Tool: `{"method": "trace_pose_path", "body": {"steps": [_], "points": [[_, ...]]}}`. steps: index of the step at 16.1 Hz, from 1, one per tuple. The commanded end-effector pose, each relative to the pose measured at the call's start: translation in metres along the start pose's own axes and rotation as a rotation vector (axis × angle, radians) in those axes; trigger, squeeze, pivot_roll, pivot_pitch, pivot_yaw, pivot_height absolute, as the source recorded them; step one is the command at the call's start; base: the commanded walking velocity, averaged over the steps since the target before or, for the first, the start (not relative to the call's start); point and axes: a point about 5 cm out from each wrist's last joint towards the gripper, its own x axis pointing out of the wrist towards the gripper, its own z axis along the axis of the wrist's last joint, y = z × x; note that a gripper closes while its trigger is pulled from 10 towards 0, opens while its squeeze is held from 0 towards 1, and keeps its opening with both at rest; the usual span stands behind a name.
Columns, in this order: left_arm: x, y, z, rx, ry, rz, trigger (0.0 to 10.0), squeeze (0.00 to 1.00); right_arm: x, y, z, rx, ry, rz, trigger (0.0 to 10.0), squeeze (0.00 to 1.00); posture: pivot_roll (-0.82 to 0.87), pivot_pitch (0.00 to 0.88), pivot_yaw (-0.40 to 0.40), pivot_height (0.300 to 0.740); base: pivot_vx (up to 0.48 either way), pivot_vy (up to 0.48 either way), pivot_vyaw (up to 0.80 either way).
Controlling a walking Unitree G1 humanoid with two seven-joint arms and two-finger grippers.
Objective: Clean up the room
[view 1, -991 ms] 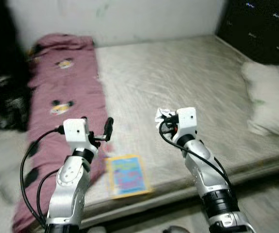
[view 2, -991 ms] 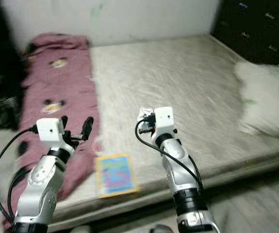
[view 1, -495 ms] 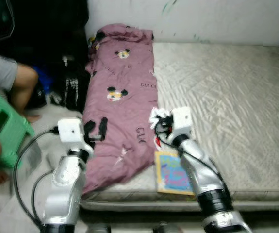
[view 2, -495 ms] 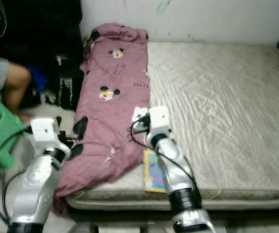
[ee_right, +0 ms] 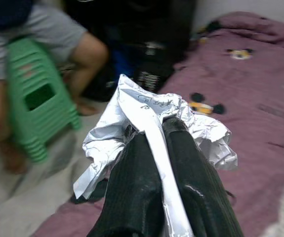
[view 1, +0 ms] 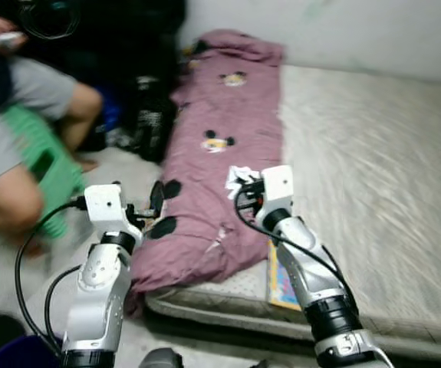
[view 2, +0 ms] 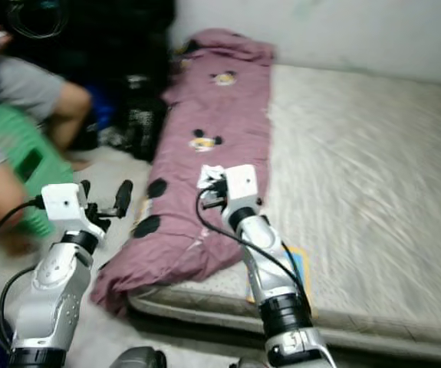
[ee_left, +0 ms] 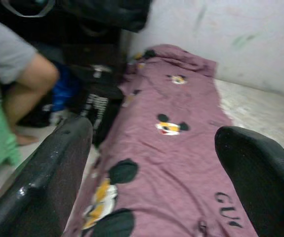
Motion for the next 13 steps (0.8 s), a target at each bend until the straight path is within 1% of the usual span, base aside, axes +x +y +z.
{"method": "trace_pose_path", "body": {"steps": [1, 8, 10, 12, 13], "points": [[0.0, 0.001, -0.001, 0.005, 0.007, 0.005, 10.0, 0.0, 0.0, -0.002, 0.005, -0.01, -0.02, -0.007, 10.0, 0.0, -0.09, 0.014, -0.01, 0.74, 0.0, 0.0, 0.8], [0.0, 0.003, 0.0, 0.026, 0.005, 0.025, 10.0, 0.0, 0.001, -0.001, 0.007, -0.013, -0.033, 0.0, 10.0, 0.0, -0.08, 0.01, -0.011, 0.74, 0.0, 0.0, 0.8], [0.001, 0.009, -0.001, 0.048, 0.001, 0.068, 10.0, 0.0, 0.0, -0.004, 0.008, -0.003, -0.055, -0.023, 10.0, 0.0, -0.08, 0.001, -0.01, 0.74, 0.0, 0.0, 0.8], [0.002, 0.018, 0.0, 0.076, -0.005, 0.124, 10.0, 0.0, 0.0, -0.007, 0.009, -0.002, -0.062, -0.034, 10.0, 0.0, -0.08, 0.0, -0.012, 0.74, 0.0, 0.0, 0.8], [0.002, 0.022, 0.001, 0.107, -0.012, 0.154, 10.0, 0.0, 0.0, -0.007, 0.009, -0.003, -0.064, -0.035, 10.0, 0.0, -0.08, 0.0, -0.012, 0.74, 0.0, 0.0, 0.8]]}}
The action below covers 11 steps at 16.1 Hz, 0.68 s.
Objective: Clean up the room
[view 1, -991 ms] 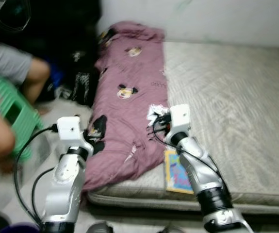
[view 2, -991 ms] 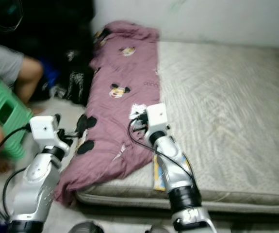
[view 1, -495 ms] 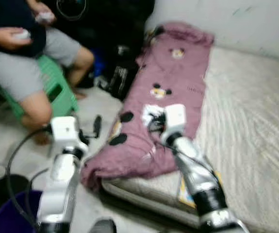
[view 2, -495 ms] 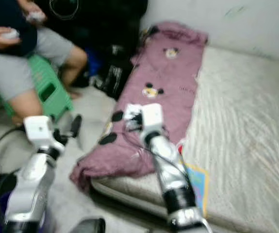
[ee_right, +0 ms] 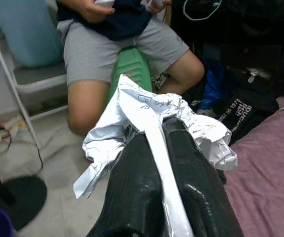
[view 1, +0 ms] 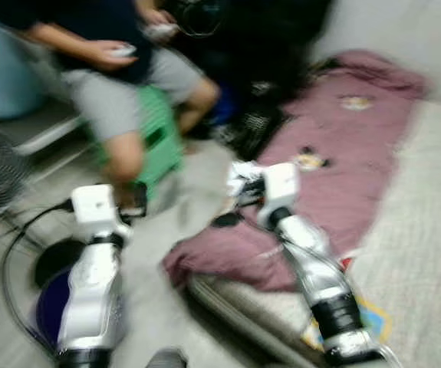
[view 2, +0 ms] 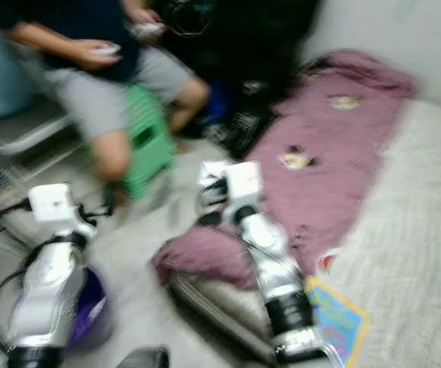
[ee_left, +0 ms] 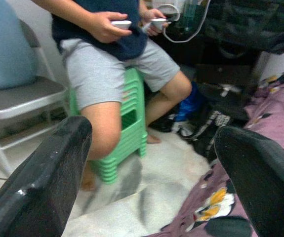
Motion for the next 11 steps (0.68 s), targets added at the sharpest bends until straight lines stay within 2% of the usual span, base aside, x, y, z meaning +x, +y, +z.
{"method": "trace_pose_path", "body": {"steps": [1, 3, 5, 11], "points": [[0.0016, 0.0069, 0.0003, 0.025, -0.003, 0.029, 10.0, 0.0, 0.0021, 0.0045, 0.0051, 0.012, -0.027, 0.006, 10.0, 0.0, -0.08, 0.0, -0.012, 0.74, 0.0, 0.0, 0.8], [0.0012, 0.0094, 0.0003, 0.012, -0.021, 0.001, 10.0, 0.0, 0.003, 0.0044, 0.0049, 0.017, -0.033, 0.001, 10.0, 0.0, -0.07, 0.0, -0.009, 0.74, 0.0, 0.0, 0.8], [0.0019, 0.0133, 0.0001, 0.066, -0.027, 0.038, 10.0, 0.0, 0.0039, 0.0049, 0.0056, 0.016, -0.037, 0.001, 10.0, 0.0, -0.07, 0.0, -0.009, 0.74, 0.0, 0.0, 0.8], [0.0043, 0.0128, -0.001, 0.074, -0.029, 0.023, 10.0, 0.0, 0.0064, 0.005, 0.0074, 0.013, -0.044, -0.003, 10.0, 0.0, -0.07, 0.0, -0.003, 0.74, 0.0, 0.0, 0.8]]}}
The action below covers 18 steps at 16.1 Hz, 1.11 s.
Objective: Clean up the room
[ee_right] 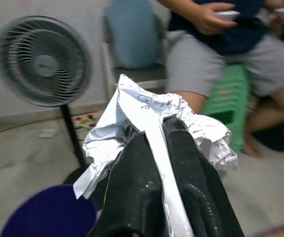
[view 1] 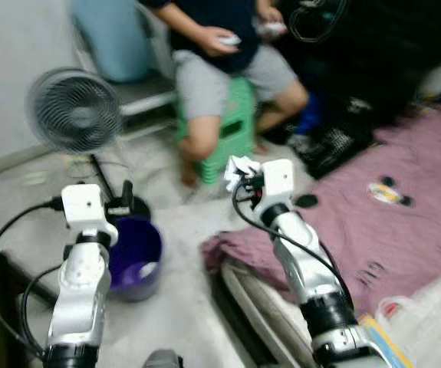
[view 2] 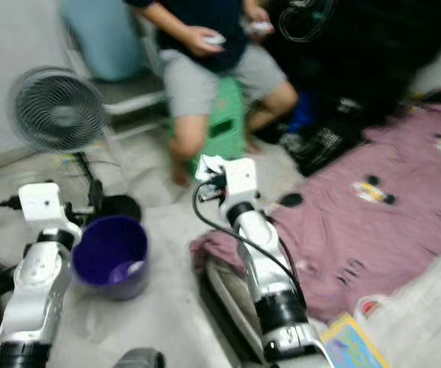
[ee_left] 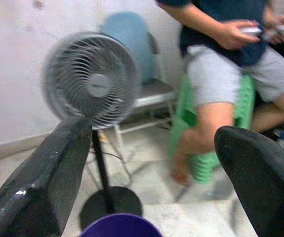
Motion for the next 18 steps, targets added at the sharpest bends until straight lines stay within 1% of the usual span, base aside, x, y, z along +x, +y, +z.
{"method": "trace_pose_path", "body": {"steps": [1, 5, 9, 18], "points": [[0.0002, -0.0058, -0.0003, -0.001, 0.001, -0.025, 10.0, 0.0, 0.001, -0.0066, 0.0027, -0.001, -0.01, -0.023, 10.0, 0.0, -0.07, 0.0, -0.002, 0.74, 0.0, 0.0, 0.8], [-0.0001, -0.0074, 0.0004, -0.01, 0.001, -0.039, 10.0, 0.0, -0.001, -0.0048, 0.0002, -0.001, -0.008, -0.022, 10.0, 0.0, -0.07, 0.0, 0.001, 0.74, 0.0, 0.0, 0.8], [-0.0007, -0.0117, 0.0012, -0.019, -0.004, -0.057, 10.0, 0.0, 0.0009, -0.006, 0.0012, -0.003, -0.009, -0.021, 10.0, 0.0, -0.08, 0.0, -0.002, 0.74, 0.0, 0.0, 0.8], [-0.0012, -0.0146, 0.0018, -0.026, -0.001, -0.075, 10.0, 0.0, -0.0006, -0.0058, 0.0, 0.001, -0.007, -0.021, 10.0, 0.0, -0.08, 0.003, -0.004, 0.74, 0.0, 0.0, 0.8]]}}
